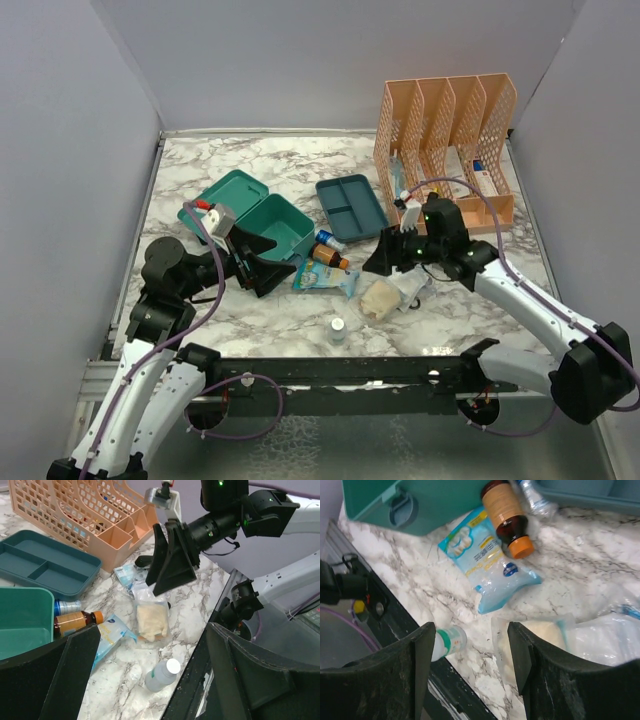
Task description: Organize the medicine kit
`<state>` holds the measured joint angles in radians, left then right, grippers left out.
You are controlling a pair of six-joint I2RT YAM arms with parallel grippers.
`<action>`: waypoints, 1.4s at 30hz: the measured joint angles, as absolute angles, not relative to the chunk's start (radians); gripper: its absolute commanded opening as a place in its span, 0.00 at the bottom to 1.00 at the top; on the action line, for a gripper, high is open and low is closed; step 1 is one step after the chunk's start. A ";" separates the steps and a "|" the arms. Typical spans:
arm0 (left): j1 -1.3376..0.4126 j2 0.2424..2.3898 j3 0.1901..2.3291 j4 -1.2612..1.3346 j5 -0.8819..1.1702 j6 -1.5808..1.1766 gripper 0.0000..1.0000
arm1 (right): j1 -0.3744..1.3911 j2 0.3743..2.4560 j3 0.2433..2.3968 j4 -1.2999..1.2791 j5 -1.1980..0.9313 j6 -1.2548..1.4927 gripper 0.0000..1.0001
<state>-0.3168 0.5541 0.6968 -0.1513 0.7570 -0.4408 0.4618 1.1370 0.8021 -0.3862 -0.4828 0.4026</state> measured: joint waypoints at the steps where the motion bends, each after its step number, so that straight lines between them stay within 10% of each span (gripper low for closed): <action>1: -0.317 0.553 0.697 -0.150 0.756 -0.436 0.90 | 0.491 1.129 0.786 -0.378 -0.483 0.384 0.63; 19: -0.317 0.606 0.730 -0.150 0.577 -0.401 0.91 | 1.142 1.119 0.748 -0.413 -0.010 0.388 0.65; 42: -0.317 0.700 0.730 -0.105 0.503 -0.379 0.91 | 1.184 1.275 0.769 -0.368 0.029 0.304 0.46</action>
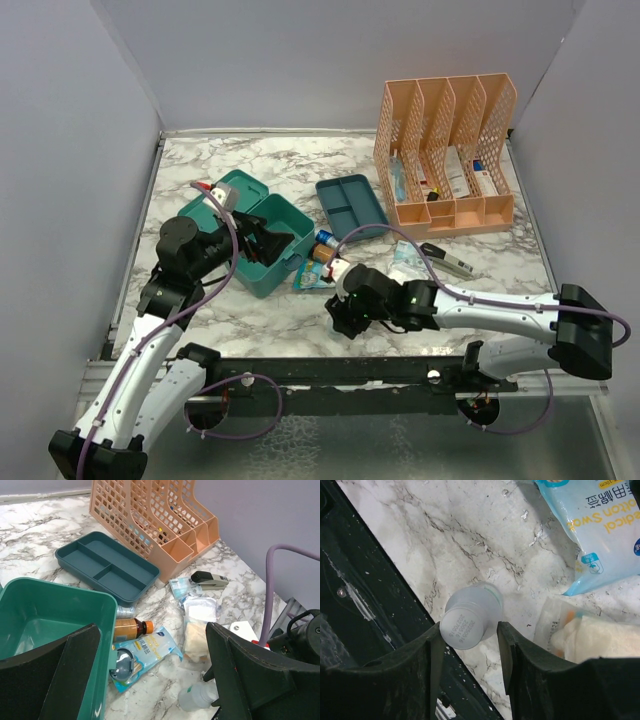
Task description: Organize the medicine kit
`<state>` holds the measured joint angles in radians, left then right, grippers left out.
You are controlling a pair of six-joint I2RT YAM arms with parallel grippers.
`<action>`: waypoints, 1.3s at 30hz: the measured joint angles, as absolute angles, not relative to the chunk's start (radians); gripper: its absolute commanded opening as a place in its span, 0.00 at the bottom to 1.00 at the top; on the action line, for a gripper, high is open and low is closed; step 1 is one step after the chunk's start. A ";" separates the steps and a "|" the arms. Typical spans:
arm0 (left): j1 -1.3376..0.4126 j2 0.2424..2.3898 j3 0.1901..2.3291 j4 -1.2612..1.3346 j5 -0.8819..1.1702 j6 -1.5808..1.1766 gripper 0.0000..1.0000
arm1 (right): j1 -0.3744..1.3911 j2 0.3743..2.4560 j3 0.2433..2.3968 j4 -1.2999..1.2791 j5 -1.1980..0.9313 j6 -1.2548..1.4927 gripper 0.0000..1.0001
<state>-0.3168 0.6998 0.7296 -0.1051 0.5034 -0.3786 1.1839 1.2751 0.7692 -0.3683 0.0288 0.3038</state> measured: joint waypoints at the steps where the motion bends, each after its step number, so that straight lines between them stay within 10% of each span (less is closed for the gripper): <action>1: -0.317 0.702 0.730 -0.102 0.503 -0.377 0.91 | 1.184 1.280 0.772 -0.368 0.029 0.300 0.47; 7: -0.317 0.705 0.729 -0.089 0.503 -0.371 0.91 | 1.185 1.298 0.799 -0.358 0.035 0.290 0.47; 17: -0.317 0.696 0.719 -0.088 0.496 -0.371 0.94 | 1.185 1.313 0.809 -0.330 0.077 0.310 0.20; 39: -0.318 0.762 0.642 -0.110 0.789 -0.255 0.93 | 0.952 1.350 1.175 -0.502 -0.159 0.268 0.19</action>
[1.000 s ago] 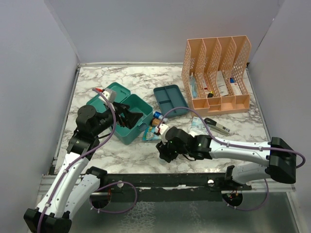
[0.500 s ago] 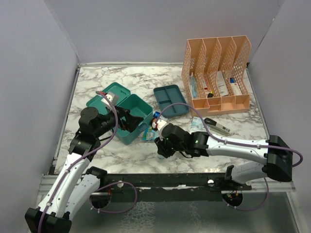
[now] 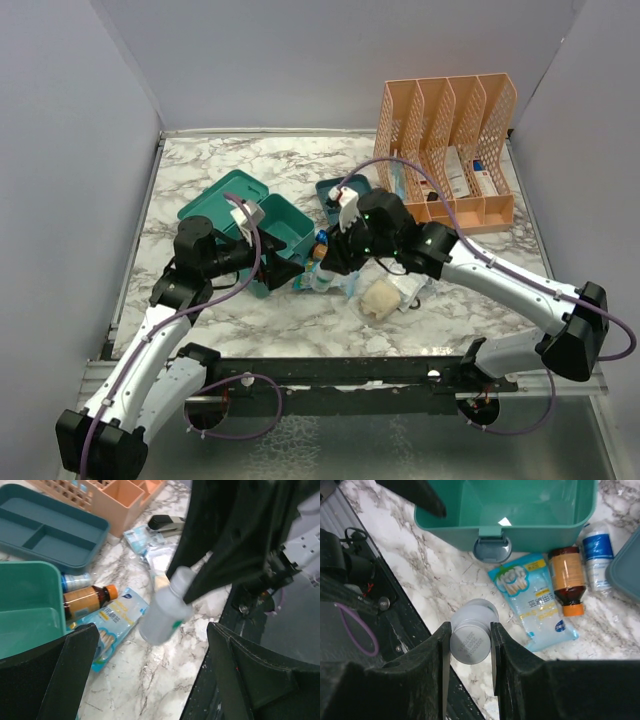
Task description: Organize the medicine kit
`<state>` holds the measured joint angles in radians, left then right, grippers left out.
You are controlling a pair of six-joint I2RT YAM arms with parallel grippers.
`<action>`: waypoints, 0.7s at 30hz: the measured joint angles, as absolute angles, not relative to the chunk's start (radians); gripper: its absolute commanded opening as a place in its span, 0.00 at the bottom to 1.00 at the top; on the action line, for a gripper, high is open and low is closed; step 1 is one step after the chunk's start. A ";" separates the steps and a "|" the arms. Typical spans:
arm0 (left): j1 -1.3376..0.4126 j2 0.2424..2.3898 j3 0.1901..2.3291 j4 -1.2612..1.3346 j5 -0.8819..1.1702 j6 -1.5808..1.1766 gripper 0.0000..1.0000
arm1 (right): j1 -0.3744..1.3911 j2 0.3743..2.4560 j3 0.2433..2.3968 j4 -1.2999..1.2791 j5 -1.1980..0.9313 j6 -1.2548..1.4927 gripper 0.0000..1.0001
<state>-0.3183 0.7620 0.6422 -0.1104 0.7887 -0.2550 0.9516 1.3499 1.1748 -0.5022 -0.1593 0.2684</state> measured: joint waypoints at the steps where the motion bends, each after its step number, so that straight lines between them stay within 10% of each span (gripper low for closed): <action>1: -0.319 0.768 0.642 -0.106 0.811 -0.251 0.93 | 0.929 1.350 1.191 -0.513 -0.186 0.258 0.19; 21: -0.367 0.881 0.639 -0.030 1.001 -0.274 0.75 | 0.854 1.463 1.406 -0.606 -0.594 0.099 0.18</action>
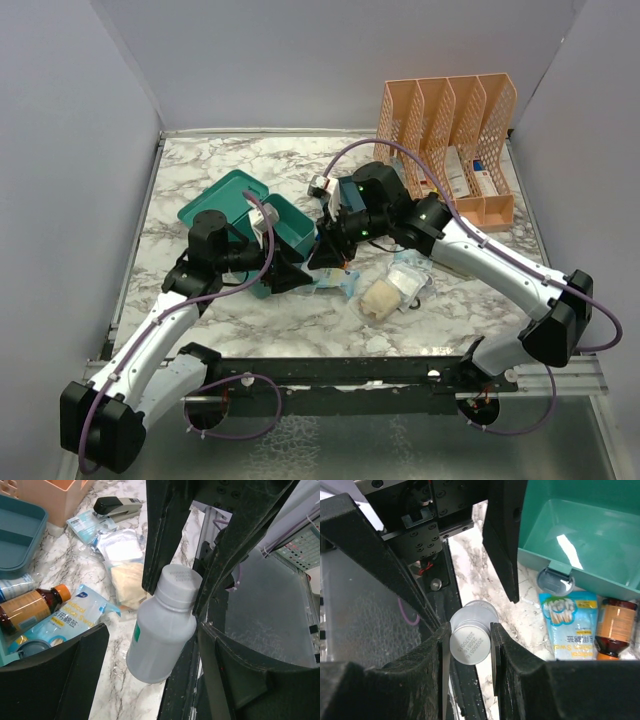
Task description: Organize the medicine kit
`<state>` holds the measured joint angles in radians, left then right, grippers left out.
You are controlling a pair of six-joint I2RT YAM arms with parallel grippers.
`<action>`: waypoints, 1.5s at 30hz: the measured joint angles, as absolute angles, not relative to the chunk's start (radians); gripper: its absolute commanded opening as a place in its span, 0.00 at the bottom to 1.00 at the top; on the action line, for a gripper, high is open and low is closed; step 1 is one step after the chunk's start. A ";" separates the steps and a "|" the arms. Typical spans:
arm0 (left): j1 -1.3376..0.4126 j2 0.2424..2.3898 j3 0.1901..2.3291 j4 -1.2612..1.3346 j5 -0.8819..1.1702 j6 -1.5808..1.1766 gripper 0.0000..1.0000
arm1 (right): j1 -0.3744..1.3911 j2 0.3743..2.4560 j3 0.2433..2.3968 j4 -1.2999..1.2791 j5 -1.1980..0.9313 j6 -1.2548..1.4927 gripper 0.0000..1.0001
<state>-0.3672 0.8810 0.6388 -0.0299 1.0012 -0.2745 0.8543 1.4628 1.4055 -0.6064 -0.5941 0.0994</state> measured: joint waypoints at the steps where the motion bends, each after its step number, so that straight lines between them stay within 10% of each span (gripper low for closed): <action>1: -0.369 0.881 0.639 -0.027 1.005 -0.279 0.75 | 0.854 1.467 1.406 -0.606 -0.607 0.099 0.18; 11: -0.401 0.875 0.638 -0.007 1.034 -0.306 0.75 | 0.854 1.486 1.406 -0.583 -0.706 0.109 0.18; 20: -0.428 0.859 0.635 0.001 1.048 -0.323 0.42 | 0.854 1.486 1.406 -0.561 -0.736 0.128 0.19; 29: -0.428 0.859 0.633 -0.001 1.007 -0.339 0.36 | 0.847 1.480 1.401 -0.529 -0.690 0.181 0.63; 45: -0.432 0.872 0.672 -0.081 0.250 -0.682 0.37 | 0.846 1.188 1.284 -0.456 -0.133 0.445 0.61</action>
<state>-0.4316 0.8719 0.6720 -0.0807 0.2504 -0.6819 0.8455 1.1885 1.2839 -0.4561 -0.1329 0.4446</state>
